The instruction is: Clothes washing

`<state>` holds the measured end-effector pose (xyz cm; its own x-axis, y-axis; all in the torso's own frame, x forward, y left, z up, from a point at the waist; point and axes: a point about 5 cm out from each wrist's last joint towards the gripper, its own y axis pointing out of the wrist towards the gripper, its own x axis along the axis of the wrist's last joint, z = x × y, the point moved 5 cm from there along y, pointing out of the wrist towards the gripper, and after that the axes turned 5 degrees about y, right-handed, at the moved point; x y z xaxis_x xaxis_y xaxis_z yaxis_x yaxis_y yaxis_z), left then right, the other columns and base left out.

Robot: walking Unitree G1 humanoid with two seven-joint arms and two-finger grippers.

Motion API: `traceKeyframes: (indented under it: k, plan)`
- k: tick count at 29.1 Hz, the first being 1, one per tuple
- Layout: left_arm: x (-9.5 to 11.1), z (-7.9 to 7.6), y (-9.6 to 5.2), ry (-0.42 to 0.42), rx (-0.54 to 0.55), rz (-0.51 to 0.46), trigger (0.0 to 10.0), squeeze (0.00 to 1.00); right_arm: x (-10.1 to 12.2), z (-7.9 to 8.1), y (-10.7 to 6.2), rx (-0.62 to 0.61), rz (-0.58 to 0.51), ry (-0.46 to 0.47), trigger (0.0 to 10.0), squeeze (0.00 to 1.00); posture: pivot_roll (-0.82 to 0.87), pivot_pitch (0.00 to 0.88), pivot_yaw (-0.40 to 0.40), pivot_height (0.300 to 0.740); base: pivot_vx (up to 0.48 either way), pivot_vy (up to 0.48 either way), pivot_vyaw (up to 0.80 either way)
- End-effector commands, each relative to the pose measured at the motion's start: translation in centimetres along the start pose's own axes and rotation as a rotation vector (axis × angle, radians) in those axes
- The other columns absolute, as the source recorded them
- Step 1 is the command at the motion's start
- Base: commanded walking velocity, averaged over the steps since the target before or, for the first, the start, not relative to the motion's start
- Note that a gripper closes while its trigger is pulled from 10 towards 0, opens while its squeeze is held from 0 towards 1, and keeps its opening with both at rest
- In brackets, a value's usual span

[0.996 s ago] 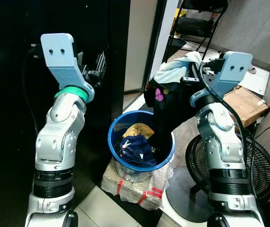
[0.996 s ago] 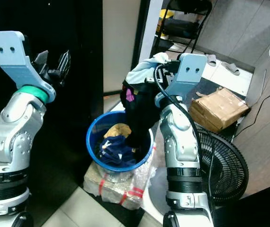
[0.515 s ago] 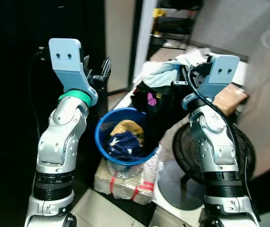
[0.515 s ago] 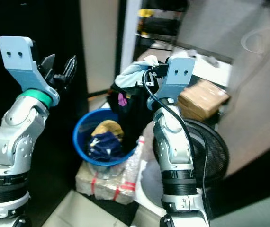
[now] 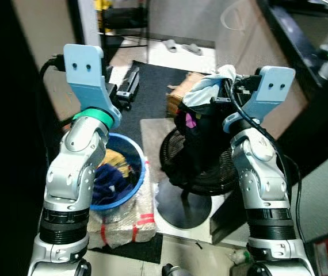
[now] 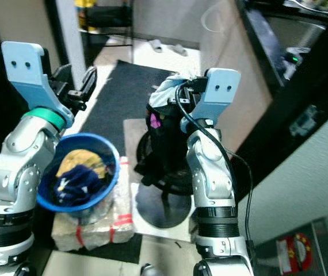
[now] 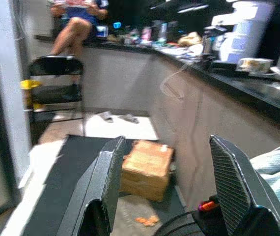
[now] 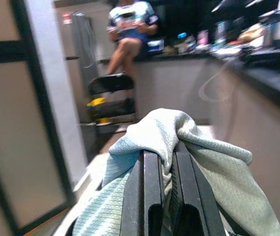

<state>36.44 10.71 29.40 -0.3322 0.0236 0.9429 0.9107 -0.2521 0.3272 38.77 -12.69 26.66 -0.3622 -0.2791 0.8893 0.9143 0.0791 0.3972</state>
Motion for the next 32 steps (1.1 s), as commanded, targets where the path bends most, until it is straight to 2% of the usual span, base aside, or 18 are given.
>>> traceKeyframes:
  k: [1, 32]
  plan:
    - [0.34, -0.17, -0.08, 0.000, -0.011, -0.015, 10.0, 0.00, 0.34, 0.11, -0.07, -0.001, -0.020, 0.006, 10.0, 0.00, 0.06, 0.013, -0.010, 0.740, 0.000, 0.000, -0.80]
    - [0.22, -0.17, -0.08, 0.005, -0.013, -0.009, 10.0, 0.00, 0.67, 0.58, 0.15, 0.015, -0.035, 0.013, 10.0, 0.00, 0.06, 0.000, -0.009, 0.740, 0.000, 0.000, -0.80]
